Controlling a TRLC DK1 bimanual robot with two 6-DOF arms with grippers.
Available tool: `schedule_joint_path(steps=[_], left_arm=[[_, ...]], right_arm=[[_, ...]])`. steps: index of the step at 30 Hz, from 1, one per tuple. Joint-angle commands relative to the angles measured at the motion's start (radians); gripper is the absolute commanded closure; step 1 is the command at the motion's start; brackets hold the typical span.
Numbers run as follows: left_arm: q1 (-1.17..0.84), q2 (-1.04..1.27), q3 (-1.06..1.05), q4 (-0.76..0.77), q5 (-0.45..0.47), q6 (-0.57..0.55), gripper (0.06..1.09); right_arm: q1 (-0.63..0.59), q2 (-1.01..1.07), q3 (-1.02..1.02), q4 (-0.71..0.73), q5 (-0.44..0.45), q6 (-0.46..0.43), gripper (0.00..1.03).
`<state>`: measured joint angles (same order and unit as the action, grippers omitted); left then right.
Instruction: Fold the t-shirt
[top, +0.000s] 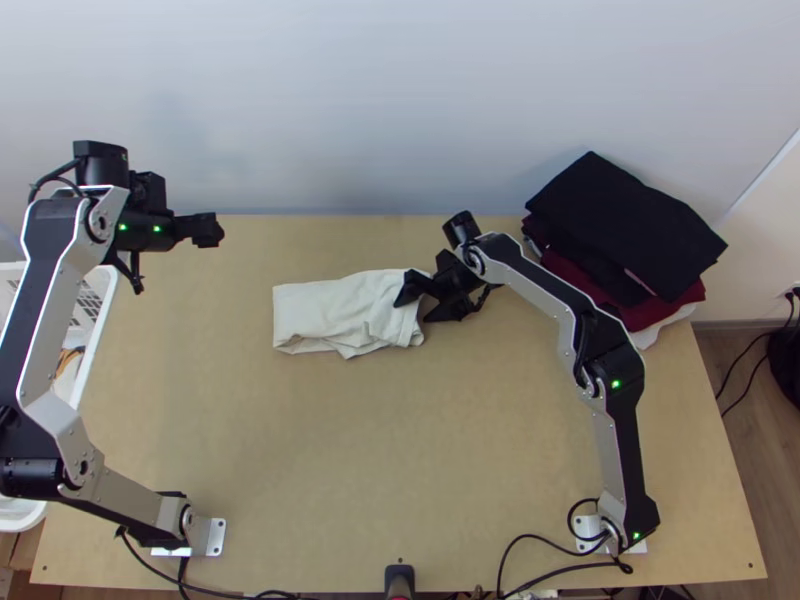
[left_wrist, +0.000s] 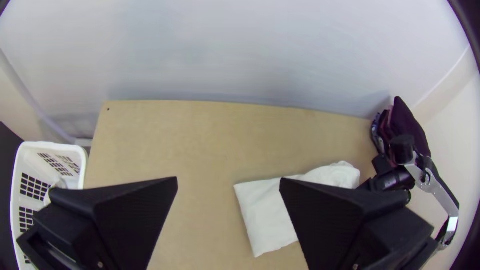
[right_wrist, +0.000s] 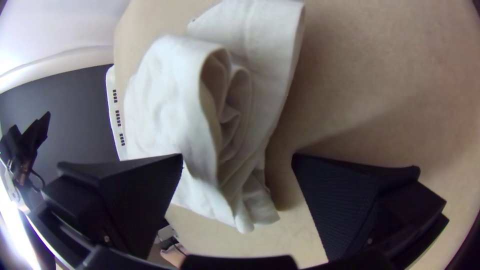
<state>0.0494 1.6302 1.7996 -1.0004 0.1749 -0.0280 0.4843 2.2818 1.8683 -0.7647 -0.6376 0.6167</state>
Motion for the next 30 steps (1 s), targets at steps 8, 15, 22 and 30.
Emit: schedule_joint_path(steps=[8,15,22,30], left_arm=[[0.030,-0.073,-0.016,-0.038,-0.017,0.020,0.10],[0.064,-0.107,-0.013,-0.061,-0.025,0.033,0.10],[0.078,-0.130,-0.019,-0.072,-0.025,0.034,0.10],[0.076,-0.151,-0.019,-0.072,-0.025,0.027,0.10]], right_arm=[[0.122,0.177,0.189,0.010,-0.007,-0.009,0.04],[0.183,0.242,0.316,-0.007,-0.005,0.025,0.07],[0.154,0.177,0.318,-0.018,0.001,0.000,1.00],[0.086,-0.116,0.230,0.019,0.001,-0.011,1.00]])
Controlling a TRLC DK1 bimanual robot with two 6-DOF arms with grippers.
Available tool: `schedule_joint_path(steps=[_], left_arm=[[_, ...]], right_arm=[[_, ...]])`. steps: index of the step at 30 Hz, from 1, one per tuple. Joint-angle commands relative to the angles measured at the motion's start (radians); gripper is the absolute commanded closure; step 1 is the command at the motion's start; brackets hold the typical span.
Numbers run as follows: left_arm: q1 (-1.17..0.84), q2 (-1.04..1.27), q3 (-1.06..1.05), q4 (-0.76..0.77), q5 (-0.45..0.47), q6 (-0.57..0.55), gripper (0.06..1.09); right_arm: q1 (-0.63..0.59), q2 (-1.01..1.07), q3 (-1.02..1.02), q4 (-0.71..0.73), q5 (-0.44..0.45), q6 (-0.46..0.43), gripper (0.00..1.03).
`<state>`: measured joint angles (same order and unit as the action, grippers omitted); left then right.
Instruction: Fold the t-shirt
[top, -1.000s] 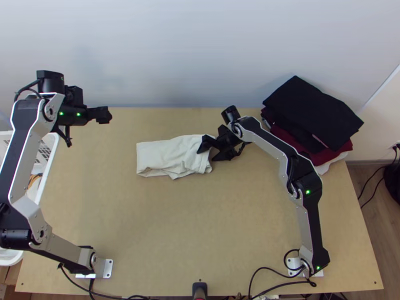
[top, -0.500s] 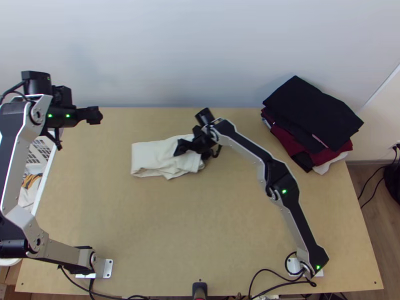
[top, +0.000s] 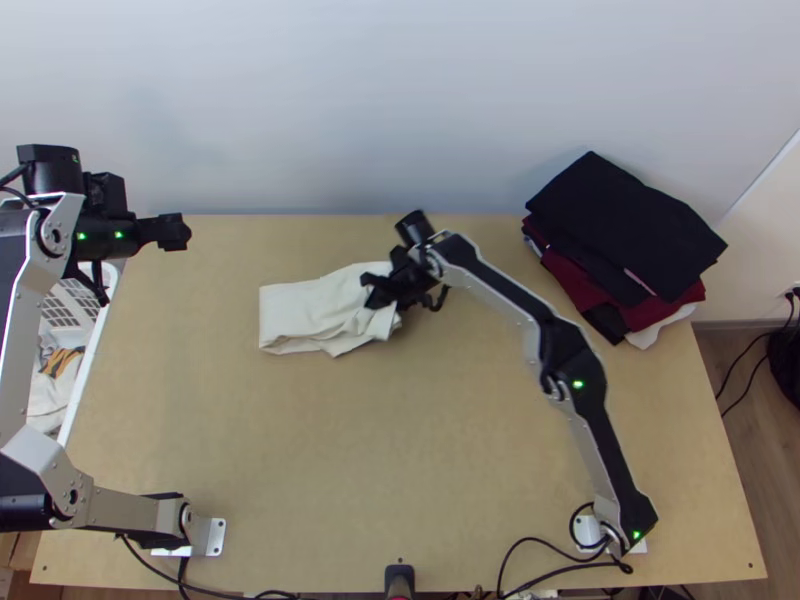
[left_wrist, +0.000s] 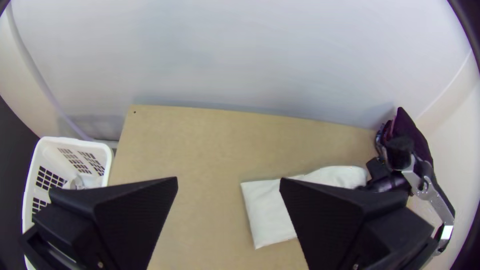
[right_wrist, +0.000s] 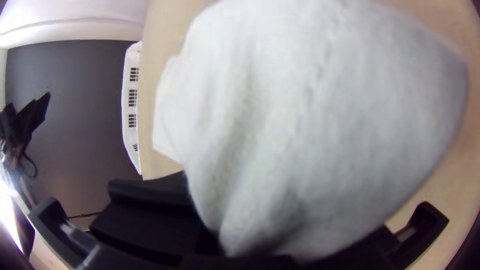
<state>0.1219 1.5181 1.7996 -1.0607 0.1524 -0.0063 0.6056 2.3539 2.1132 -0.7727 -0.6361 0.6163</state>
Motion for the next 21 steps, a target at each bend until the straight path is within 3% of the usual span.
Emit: schedule_joint_path(steps=[1,11,21], left_arm=[[0.004,-0.042,-0.019,-0.012,-0.001,0.005,0.10],[0.004,-0.076,-0.023,-0.022,-0.001,-0.009,0.10],[0.001,-0.110,-0.023,-0.039,-0.001,-0.011,0.10]], right_arm=[[-0.050,-0.231,-0.021,0.038,0.000,-0.010,1.00],[-0.253,-0.475,-0.009,0.050,0.000,-0.035,1.00],[-0.512,-0.602,-0.007,0.285,-0.008,-0.033,1.00]])
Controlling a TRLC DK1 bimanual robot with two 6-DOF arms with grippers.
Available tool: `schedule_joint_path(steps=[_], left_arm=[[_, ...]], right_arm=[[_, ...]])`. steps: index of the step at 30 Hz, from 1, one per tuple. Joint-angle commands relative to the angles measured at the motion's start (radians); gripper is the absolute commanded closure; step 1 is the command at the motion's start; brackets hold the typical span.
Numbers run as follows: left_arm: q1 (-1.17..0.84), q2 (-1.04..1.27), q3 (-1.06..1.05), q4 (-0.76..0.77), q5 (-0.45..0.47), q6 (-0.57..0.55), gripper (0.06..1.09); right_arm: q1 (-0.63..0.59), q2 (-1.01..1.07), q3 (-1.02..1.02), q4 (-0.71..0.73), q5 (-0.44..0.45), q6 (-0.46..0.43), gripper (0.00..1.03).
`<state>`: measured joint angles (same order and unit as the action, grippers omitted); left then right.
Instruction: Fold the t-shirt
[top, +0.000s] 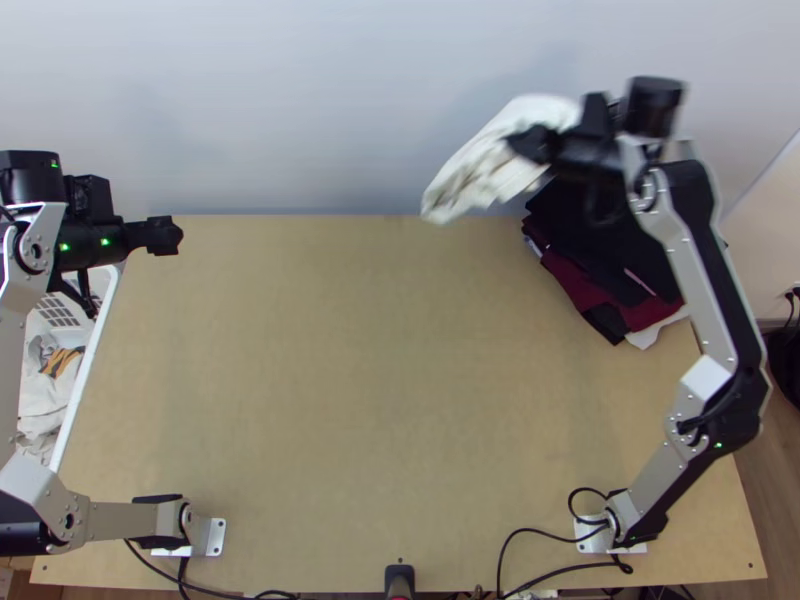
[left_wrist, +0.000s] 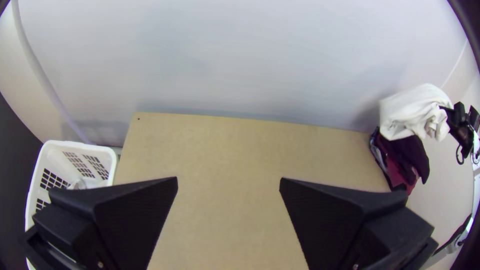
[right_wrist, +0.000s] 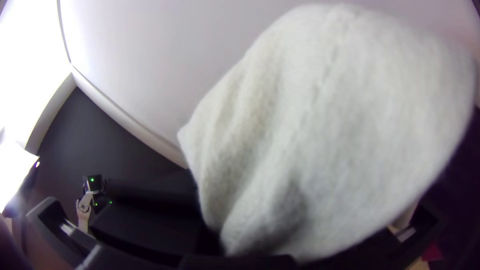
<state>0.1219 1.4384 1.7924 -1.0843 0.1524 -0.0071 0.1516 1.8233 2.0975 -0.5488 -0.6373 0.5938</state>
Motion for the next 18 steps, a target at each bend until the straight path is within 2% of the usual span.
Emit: schedule_joint_path(steps=[1,10,18], left_arm=[[0.001,-0.035,-0.016,-0.016,-0.002,-0.010,0.10],[-0.002,-0.055,-0.011,-0.019,-0.002,-0.021,0.10],[-0.015,-0.067,-0.005,-0.029,-0.002,-0.030,0.10]], right_arm=[[-0.083,-0.073,0.015,0.066,-0.012,-0.009,1.00],[-0.239,-0.076,0.009,0.139,-0.076,-0.038,1.00],[-0.304,-0.032,0.010,0.150,-0.144,-0.040,1.00]])
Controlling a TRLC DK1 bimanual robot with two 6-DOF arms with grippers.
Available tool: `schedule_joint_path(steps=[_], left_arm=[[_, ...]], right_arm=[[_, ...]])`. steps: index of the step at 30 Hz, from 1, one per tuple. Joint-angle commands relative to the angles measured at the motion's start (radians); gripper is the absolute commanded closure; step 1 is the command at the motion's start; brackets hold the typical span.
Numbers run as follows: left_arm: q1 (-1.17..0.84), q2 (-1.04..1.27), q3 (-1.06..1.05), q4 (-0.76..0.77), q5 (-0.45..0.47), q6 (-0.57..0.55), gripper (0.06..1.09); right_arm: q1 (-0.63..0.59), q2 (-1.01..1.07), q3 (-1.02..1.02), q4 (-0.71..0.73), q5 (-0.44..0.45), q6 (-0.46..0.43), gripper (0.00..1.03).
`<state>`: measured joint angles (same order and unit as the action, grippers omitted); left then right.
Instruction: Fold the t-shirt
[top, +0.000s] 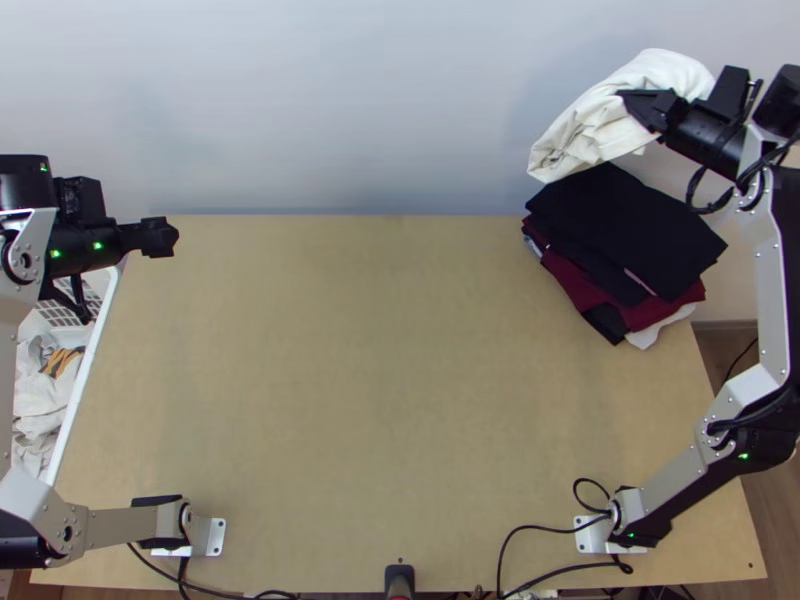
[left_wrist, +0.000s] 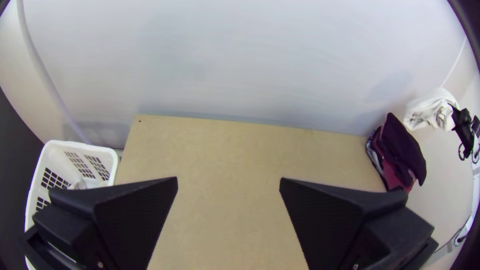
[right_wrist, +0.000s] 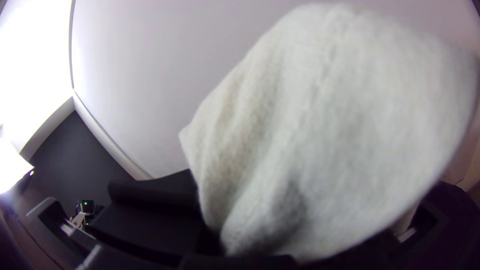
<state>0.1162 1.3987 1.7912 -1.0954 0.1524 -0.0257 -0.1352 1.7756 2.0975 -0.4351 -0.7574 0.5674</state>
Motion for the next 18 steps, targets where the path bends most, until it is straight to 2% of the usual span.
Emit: schedule_joint_path(steps=[1,15,18], left_arm=[[-0.009,-0.027,-0.004,-0.020,-0.002,-0.013,0.10],[-0.013,-0.029,-0.004,-0.021,-0.002,-0.019,0.10],[-0.013,-0.027,-0.004,-0.017,-0.002,-0.019,0.10]], right_arm=[[-0.024,0.028,0.013,0.041,-0.025,-0.012,1.00],[-0.095,0.182,-0.033,0.041,-0.034,-0.035,1.00],[-0.112,0.176,-0.044,0.001,-0.033,-0.069,1.00]])
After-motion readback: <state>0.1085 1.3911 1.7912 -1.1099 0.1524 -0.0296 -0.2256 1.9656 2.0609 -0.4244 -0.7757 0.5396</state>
